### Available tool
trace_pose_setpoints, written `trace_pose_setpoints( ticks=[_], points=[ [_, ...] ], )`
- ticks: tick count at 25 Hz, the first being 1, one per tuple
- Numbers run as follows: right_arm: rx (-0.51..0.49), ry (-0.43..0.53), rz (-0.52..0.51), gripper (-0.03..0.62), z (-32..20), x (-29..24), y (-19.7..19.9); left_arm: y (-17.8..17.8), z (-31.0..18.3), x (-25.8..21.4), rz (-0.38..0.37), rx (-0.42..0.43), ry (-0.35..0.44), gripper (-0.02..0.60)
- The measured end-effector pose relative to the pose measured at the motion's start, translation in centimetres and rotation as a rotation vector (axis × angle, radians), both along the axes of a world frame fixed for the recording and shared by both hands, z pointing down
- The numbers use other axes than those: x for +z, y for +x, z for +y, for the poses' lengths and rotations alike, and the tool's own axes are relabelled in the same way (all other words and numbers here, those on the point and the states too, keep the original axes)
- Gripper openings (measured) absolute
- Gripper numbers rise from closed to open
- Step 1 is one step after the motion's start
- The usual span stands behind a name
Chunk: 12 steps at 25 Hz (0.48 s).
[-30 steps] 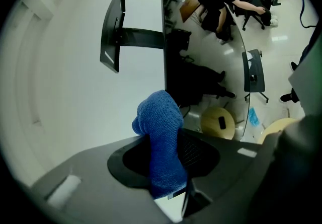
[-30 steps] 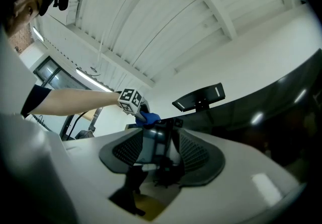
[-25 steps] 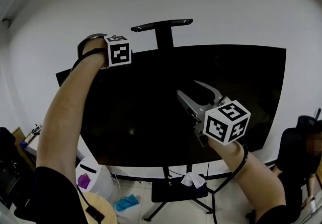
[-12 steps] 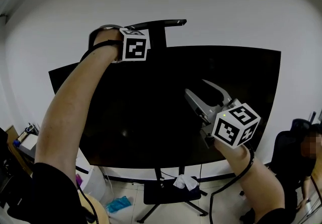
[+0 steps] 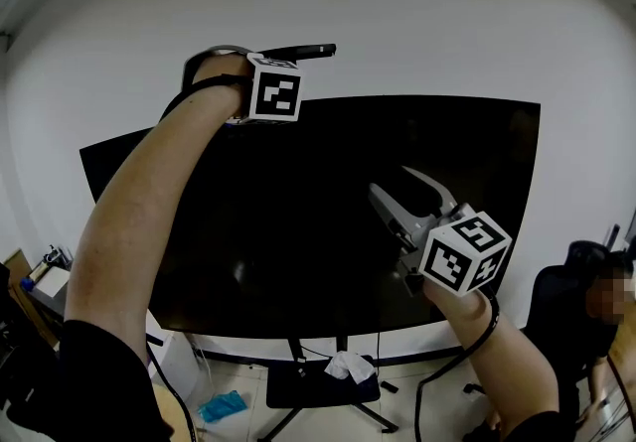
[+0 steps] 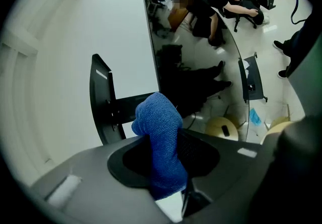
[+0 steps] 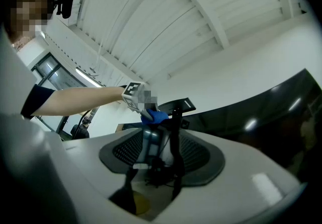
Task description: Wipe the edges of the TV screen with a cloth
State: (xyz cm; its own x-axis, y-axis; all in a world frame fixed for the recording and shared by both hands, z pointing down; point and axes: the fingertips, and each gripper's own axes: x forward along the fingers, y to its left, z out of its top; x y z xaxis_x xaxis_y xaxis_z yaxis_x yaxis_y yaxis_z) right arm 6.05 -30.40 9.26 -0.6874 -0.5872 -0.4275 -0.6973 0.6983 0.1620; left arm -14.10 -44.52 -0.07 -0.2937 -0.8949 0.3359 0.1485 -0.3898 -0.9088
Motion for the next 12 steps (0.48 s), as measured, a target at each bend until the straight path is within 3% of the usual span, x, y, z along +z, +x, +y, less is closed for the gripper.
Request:
trace_pose_setpoints(
  ticks=[2,6,12],
  points=[
    [-0.002,0.0,-0.002,0.236,-0.2,0.1,1.8,1.8,-0.1,0.0,-0.002,-0.004,-0.004,0.127],
    [-0.003,-0.008,-0.007,0.236,-1.4,0.0,8.4,9.3,-0.9,-0.2,-0.021,0.028,-0.005,0.127],
    [0.007,-0.01,-0.015,0.236,-2.5,-0.1,13.5,14.8,-1.4,-0.4,-0.029,0.018,-0.034,0.129]
  ],
)
